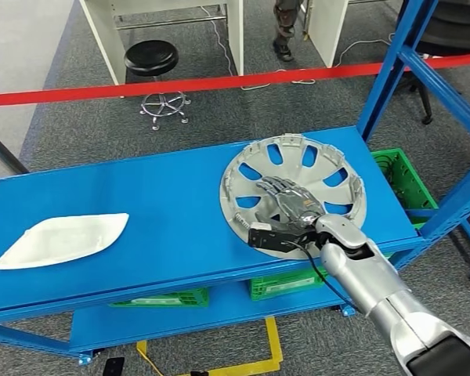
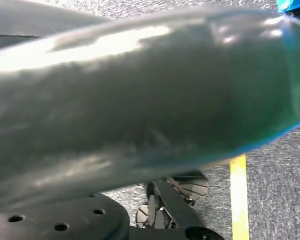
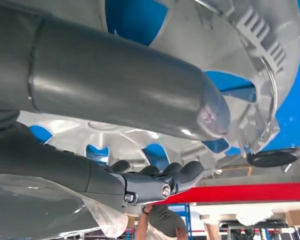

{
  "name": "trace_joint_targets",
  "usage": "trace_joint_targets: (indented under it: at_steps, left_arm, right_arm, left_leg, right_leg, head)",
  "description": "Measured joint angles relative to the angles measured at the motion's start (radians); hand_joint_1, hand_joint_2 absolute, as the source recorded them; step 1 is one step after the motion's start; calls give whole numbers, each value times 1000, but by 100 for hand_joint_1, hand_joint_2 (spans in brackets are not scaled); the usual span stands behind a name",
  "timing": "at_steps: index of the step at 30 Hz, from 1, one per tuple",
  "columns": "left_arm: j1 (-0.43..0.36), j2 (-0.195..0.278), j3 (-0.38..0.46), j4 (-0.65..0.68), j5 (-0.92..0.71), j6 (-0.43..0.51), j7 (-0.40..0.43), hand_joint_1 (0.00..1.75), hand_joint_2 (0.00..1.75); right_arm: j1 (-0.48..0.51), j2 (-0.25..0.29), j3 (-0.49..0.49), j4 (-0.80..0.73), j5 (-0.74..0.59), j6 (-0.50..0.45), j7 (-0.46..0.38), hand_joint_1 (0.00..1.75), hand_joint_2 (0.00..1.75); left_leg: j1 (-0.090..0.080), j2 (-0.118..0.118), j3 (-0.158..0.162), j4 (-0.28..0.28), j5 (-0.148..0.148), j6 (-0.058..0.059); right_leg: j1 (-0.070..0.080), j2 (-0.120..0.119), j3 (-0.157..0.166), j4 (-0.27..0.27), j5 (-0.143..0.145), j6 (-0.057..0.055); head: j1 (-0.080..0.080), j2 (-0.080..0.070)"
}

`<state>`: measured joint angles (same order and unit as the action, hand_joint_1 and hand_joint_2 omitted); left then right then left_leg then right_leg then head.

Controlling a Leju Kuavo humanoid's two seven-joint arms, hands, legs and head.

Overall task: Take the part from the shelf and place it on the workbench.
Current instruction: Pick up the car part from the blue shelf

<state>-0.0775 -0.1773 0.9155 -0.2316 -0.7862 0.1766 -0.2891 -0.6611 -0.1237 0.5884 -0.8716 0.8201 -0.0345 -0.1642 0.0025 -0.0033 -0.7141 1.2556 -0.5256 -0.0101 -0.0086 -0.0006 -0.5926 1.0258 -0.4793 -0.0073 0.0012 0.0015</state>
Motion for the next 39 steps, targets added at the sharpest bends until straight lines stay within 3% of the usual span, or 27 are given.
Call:
trace_joint_targets:
  at_steps: [2, 3, 4, 8, 10, 12, 13, 14, 15, 17, 19, 22, 24, 27, 28, 29, 30, 33, 34, 36, 38, 39]
  left_arm:
    - [0, 0, 0, 0, 0, 0, 0, 0, 0]
    - [-1, 0, 0, 0, 0, 0, 0, 0, 0]
    - [-1, 0, 0, 0, 0, 0, 0, 0, 0]
    - [-1, -2, 0, 0, -1, 1, 1, 0, 0]
    - [-2, -3, 0, 0, -5, 1, 1, 0, 0]
    - [-3, -4, -2, 0, -13, 6, 0, 0, 0]
    - [-2, -5, -4, 0, -17, 8, 0, 0, 0]
    - [-2, -7, -5, 1, -20, 12, -1, 0, 0]
    - [-2, -9, -6, 2, -22, 14, -3, 0, 0]
    - [-3, -13, -10, 2, -27, 28, -9, 0, 0]
    - [-3, -18, -13, 2, -34, 61, -21, 0, 0]
    - [-5, -24, -14, 2, -41, 103, -31, 0, 0]
    - [-6, -26, -14, 2, -44, 109, -35, 0, 0]
    - [-3, -27, -14, 4, -49, 122, -42, 0, 0]
    - [-1, -27, -14, 4, -49, 129, -44, 0, 0]
    - [0, -27, -14, 4, -47, 135, -44, 0, 0]
    - [1, -27, -13, 5, -44, 139, -45, 0, 0]
    - [0, -27, -12, 5, -40, 146, -48, 0, 0]
    - [-2, -28, -12, 5, -40, 147, -50, 0, 0]
    - [-3, -30, -12, 5, -40, 149, -54, 0, 0]
    - [-3, -31, -12, 5, -41, 151, -57, 0, 0]
    - [-4, -32, -12, 5, -41, 153, -58, 0, 0]
  right_arm:
    - [-3, 3, 4, 7, -1, -2, 0, 0, 0]
    - [-5, 5, 5, 10, -1, -3, 1, 0, 0]
    - [-6, 7, 6, 13, -2, -4, 1, 0, 0]
    - [-10, 8, 12, 22, -5, -7, 3, 0, 0]
    - [-12, 8, 12, 29, -10, -8, 10, 0, 0]
    - [-8, 12, 13, 47, -14, -5, 20, 0, 0]
    - [-2, 15, 14, 60, -13, -5, 27, 0, 0]
    - [3, 20, 15, 74, -13, -8, 38, 0, 0]
    - [7, 27, 15, 87, -10, -16, 52, 0, 0]
    - [13, 43, 16, 113, 5, -55, 90, 0, 0]
    - [21, 65, 16, 137, 32, -107, 136, 0, 0]
    - [31, 100, 16, 169, 65, -159, 177, 0, 0]
    - [32, 121, 14, 187, 82, -186, 190, 0, 0]
    - [42, 150, -1, 199, 90, -220, 221, 0, 0]
    - [48, 158, -9, 200, 87, -226, 232, 0, 0]
    - [54, 168, -19, 199, 84, -228, 243, 0, 0]
    - [60, 179, -29, 199, 81, -230, 255, 0, 0]
    - [74, 215, -48, 198, 81, -230, 282, 0, 0]
    - [79, 226, -51, 198, 84, -228, 287, 0, 0]
    - [86, 242, -55, 198, 88, -224, 294, 0, 0]
    - [92, 252, -58, 199, 90, -218, 295, 0, 87]
    - [93, 256, -59, 201, 91, -212, 293, 0, 131]
  left_leg:
    - [-2, 0, 61, -134, 65, 9]
    - [-3, 0, 85, -185, 80, 13]
    - [-5, 0, 97, -212, 82, 15]
    - [-1, -1, 104, -233, 82, 31]
    - [3, 0, 107, -239, 86, 38]
    - [4, 0, 107, -238, 86, 41]
    - [4, -1, 107, -238, 86, 41]
    - [4, -1, 107, -238, 85, 41]
    - [4, -2, 107, -237, 85, 41]
    - [2, -3, 107, -235, 83, 37]
    - [-1, -3, 105, -232, 82, 27]
    - [1, 0, 110, -233, 80, 11]
    - [3, 0, 99, -196, 51, -1]
    - [6, 0, 26, -17, -42, -13]
    - [7, 0, 7, 30, -57, -15]
    - [8, 0, 4, 43, -52, -15]
    - [9, 0, 19, 18, -30, -15]
    - [10, 0, 114, -170, 51, -10]
    - [10, 0, 134, -212, 59, -6]
    - [7, -1, 144, -237, 58, 4]
    - [9, 0, 144, -241, 63, 18]
    - [10, 1, 144, -244, 66, 25]
  right_leg:
    - [3, 1, 3, 1, -2, 3]
    - [4, 2, 2, 2, -3, 6]
    - [6, 3, 1, 2, -4, 10]
    - [6, 2, -7, 11, -17, 30]
    - [5, 2, -50, 97, -66, 38]
    - [3, 1, -115, 230, -118, 46]
    - [2, 1, -136, 269, -123, 48]
    - [1, 1, -139, 270, -109, 49]
    - [-1, 1, -123, 232, -79, 49]
    - [-1, 0, -58, 95, -15, 45]
    - [1, 1, -12, 6, 7, 35]
    - [3, 5, 1, -8, 6, 19]
    - [-1, 3, 8, -12, 8, 8]
    - [-2, -1, 11, -13, 8, -2]
    - [-2, -1, 11, -13, 8, -2]
    - [-2, 0, 11, -13, 8, -2]
    - [-2, 2, 12, -13, 8, -2]
    - [0, 9, 16, -11, 7, 3]
    - [2, 11, 15, -11, 7, 7]
    - [5, 14, 14, -14, 9, 19]
    - [4, 12, 9, -11, 3, 30]
    - [3, 11, -2, 10, -13, 35]
  head:
    - [0, 0]
    - [0, 0]
    - [0, 0]
    - [3, 0]
    - [8, 0]
    - [11, 0]
    - [11, 0]
    - [11, 0]
    - [11, 0]
    - [11, 0]
    - [9, 0]
    - [8, 0]
    - [5, 0]
    - [2, 0]
    - [2, 0]
    - [1, 0]
    - [1, 0]
    - [1, 0]
    - [2, 0]
    - [1, 0]
    - [2, 0]
    - [4, 0]
